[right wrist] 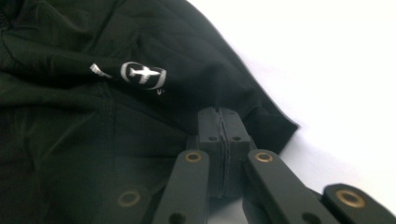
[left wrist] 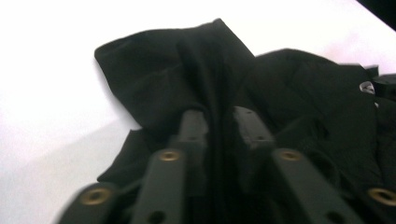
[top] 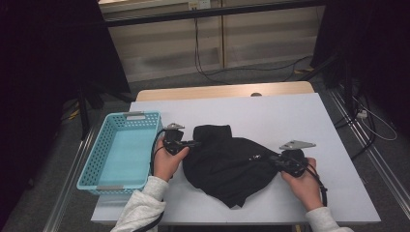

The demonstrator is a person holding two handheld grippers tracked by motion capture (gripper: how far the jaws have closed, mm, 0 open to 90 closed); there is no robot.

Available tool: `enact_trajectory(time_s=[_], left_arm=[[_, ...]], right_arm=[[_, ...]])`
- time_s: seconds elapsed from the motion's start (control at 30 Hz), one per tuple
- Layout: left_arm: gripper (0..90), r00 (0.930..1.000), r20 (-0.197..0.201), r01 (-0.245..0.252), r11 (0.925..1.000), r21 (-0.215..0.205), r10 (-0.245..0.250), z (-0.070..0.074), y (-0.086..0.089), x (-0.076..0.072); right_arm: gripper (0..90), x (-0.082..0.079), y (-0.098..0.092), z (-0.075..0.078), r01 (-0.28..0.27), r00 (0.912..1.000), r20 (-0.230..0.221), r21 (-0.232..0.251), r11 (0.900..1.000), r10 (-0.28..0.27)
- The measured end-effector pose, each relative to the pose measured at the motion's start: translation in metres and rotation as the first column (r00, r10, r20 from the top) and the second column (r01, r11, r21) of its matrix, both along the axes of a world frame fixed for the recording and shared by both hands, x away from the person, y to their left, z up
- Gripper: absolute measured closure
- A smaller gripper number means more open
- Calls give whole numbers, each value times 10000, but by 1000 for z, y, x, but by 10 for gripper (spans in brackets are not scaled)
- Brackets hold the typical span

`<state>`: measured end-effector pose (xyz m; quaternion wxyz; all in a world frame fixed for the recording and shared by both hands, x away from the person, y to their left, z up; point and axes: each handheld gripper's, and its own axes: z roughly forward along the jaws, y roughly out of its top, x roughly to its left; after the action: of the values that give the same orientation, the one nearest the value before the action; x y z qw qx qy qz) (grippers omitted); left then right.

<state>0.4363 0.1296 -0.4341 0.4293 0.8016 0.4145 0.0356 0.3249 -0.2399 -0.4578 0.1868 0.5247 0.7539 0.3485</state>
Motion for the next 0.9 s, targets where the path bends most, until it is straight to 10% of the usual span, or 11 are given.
enact_trajectory(time_s=[0.33,0.9], left_arm=[[501,9990,376,-262,9996,48,260,6,-13,16],[368,9985,523,-152,9998,158,144,2,-38,31]], right_arm=[[896,-23,-39,0,357,9993,51,384,9986,-359],[890,-28,-49,-1,836,9965,92,-34,9965,-835]])
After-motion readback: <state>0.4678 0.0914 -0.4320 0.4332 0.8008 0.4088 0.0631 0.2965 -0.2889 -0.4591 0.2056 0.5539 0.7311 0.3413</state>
